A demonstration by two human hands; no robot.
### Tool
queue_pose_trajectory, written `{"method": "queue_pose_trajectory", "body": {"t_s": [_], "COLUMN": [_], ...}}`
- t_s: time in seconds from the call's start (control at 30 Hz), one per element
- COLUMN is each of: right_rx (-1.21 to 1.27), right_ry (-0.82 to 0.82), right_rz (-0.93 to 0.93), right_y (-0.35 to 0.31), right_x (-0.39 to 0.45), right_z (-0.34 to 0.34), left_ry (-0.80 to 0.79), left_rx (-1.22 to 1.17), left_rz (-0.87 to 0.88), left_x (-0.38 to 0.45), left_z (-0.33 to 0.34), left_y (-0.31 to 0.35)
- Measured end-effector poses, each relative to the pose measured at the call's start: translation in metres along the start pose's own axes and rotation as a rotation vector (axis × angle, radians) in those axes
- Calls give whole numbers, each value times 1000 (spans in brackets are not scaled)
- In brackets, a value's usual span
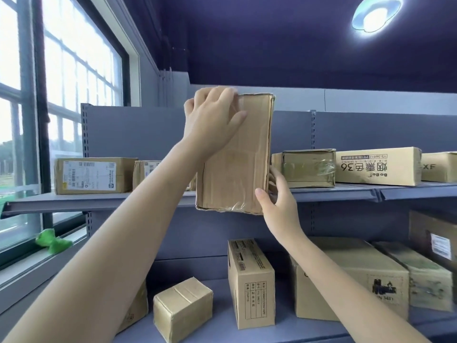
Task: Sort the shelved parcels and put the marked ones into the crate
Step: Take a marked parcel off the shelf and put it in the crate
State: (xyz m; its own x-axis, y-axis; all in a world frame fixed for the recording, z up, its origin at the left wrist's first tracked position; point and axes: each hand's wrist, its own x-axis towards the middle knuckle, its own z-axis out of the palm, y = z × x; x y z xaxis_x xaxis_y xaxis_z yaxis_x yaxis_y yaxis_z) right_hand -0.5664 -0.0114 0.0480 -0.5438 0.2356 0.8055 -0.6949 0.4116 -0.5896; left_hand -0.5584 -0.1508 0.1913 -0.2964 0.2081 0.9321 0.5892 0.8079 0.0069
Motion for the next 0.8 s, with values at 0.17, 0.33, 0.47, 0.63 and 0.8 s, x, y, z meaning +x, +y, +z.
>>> {"method": "queue_pose_trajectory", "body": {"t_s": [0.17,0.33,0.47,0.63,0.8], "right_rx": [464,986,1151,1163,1134], "right_ry": [-114,-143,-170,-205,-169], "right_rz": [388,865,917,788,635], "right_y": [18,24,25,29,35], "right_x": [-7,-23,-32,-30,-21], "right_z": [-6,5,10,11,7], "left_ry": [134,126,145,53,-80], "left_rx": [-80,86,134,-55,-365], "left_rz": [-14,-141,-220,-292,-365], "left_x": [-28,-53,-67,-69,-78], "left_z": [4,-1,-16,-39,-49], "left_y": [7,26,28,16,1]}}
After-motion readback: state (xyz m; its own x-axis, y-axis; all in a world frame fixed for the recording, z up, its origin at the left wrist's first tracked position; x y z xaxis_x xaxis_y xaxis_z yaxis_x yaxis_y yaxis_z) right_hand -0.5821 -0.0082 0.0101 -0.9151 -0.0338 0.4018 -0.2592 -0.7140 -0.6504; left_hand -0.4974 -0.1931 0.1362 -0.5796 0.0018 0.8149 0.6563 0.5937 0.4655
